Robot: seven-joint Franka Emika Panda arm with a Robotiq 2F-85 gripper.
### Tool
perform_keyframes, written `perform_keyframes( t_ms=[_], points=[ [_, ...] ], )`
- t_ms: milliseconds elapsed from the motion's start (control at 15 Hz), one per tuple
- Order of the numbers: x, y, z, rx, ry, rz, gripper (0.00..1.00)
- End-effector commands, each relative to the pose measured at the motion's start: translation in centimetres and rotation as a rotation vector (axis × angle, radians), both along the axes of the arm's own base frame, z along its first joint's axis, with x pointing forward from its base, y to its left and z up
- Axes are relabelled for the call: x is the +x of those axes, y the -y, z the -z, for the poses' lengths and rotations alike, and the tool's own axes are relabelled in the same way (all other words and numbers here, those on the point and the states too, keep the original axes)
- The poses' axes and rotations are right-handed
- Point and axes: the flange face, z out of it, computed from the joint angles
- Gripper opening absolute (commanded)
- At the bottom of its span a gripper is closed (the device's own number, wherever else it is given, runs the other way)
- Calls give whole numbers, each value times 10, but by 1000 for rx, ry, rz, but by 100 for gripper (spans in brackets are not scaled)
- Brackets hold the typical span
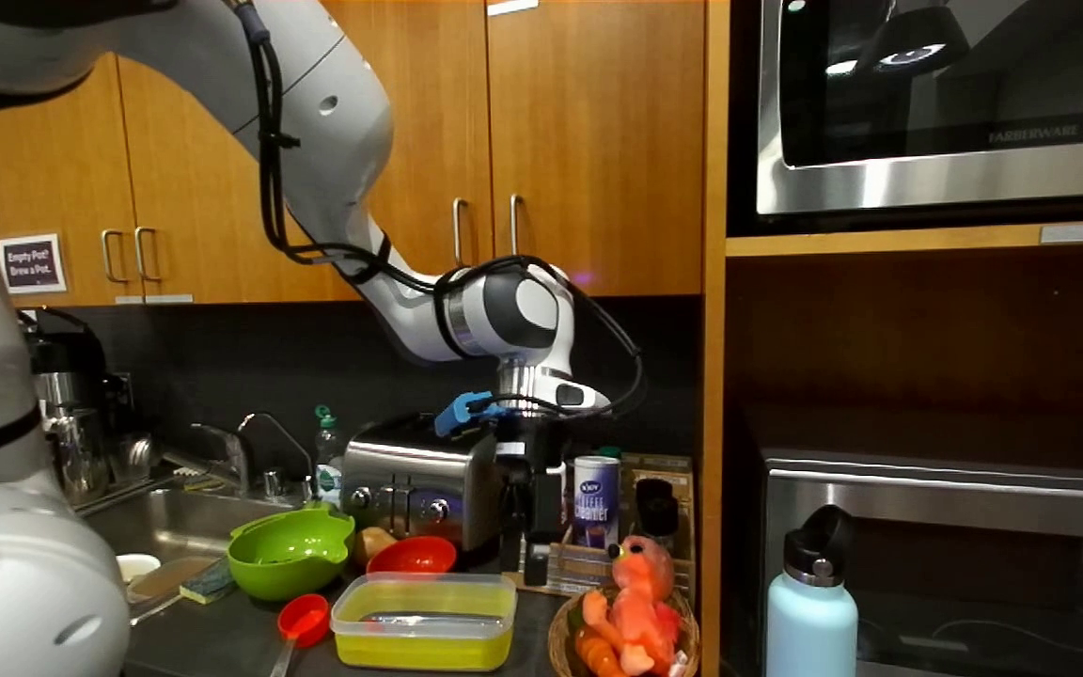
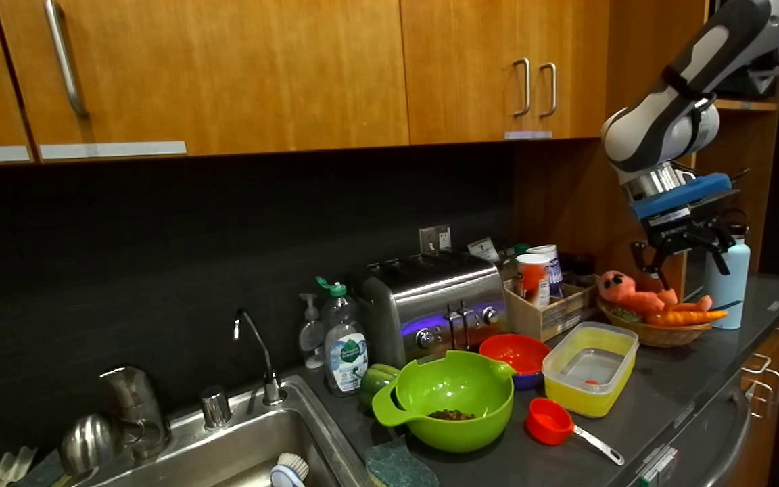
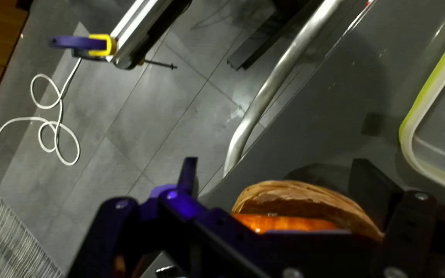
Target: Put the orange doll in the yellow bowl
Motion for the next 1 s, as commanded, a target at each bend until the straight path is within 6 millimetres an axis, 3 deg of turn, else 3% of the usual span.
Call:
perform_keyframes(
  t_ms=[0, 200, 333, 467, 933],
  points=[
    [3, 0, -1, -47, 18, -10, 100],
    [4, 0, 1, -57, 19, -10, 100],
    [-6, 4, 7, -50, 44, -4, 100],
    [-1, 8, 9, -9, 108, -15, 100],
    [11, 52, 13, -109, 260, -35, 100]
  ],
)
